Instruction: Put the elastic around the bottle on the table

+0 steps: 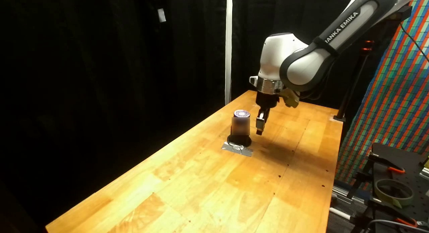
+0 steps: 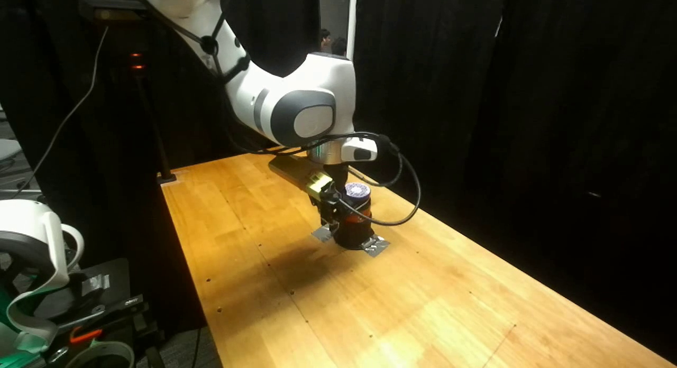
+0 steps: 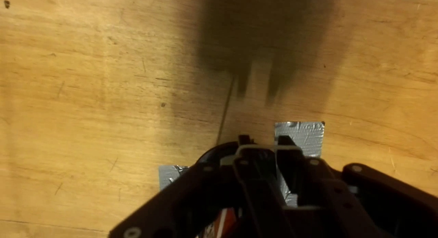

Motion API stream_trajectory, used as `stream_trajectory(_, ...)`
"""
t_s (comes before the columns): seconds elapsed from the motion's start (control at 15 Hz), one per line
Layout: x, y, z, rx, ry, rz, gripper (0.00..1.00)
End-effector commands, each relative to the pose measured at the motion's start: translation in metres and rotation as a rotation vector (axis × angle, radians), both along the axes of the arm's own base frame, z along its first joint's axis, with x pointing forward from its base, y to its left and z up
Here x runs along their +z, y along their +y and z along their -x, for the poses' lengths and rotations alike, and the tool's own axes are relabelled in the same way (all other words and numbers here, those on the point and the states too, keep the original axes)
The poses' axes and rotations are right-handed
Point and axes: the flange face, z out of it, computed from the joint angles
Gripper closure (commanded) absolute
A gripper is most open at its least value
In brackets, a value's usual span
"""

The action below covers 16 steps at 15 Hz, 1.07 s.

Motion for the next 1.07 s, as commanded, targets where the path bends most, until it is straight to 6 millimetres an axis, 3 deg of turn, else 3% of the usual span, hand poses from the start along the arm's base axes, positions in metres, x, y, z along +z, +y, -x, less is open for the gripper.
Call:
stream_trajectory(0.0, -0.002, -0.005, 0.031, -0.039, -0.107, -0.001, 0.83)
stream_trajectory(0.33, -0.016, -0.016, 0.051, -0.042, -0.319, 0.003, 0.78)
stream_trajectory(0.67, -0.015, -0.037, 0.053, -0.016, -0.533, 0.046, 0.77)
stream_trajectory(1.0, -0.022, -0.030, 0.066, 0.071, -0.733, 0.013, 0.80)
